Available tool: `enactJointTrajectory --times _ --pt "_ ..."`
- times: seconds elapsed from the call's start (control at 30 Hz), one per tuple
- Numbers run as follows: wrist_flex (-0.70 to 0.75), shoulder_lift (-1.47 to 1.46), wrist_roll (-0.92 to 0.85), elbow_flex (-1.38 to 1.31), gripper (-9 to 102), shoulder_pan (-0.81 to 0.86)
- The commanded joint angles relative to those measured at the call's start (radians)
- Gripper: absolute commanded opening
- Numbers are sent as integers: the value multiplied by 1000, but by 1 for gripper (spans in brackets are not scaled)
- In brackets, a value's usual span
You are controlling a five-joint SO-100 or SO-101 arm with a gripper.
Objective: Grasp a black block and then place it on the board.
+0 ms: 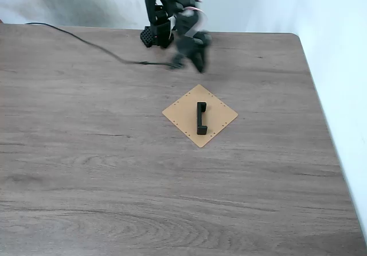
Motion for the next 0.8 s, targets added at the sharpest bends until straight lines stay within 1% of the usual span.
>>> enactJointTrajectory --times 0.0,0.07,0.13,0.2,0.27,0.33,0.4,0.47,0.77 --pt "34 140 100 63 0 114" --pt "52 192 130 101 0 183" --pt "46 259 120 164 0 229" --pt "15 344 91 253 0 244" --pt "26 417 75 321 0 247" --pt "37 486 183 380 0 268" --pt "84 541 305 417 0 281" --pt "109 588 383 460 0 281" --pt "-32 873 399 834 0 281"
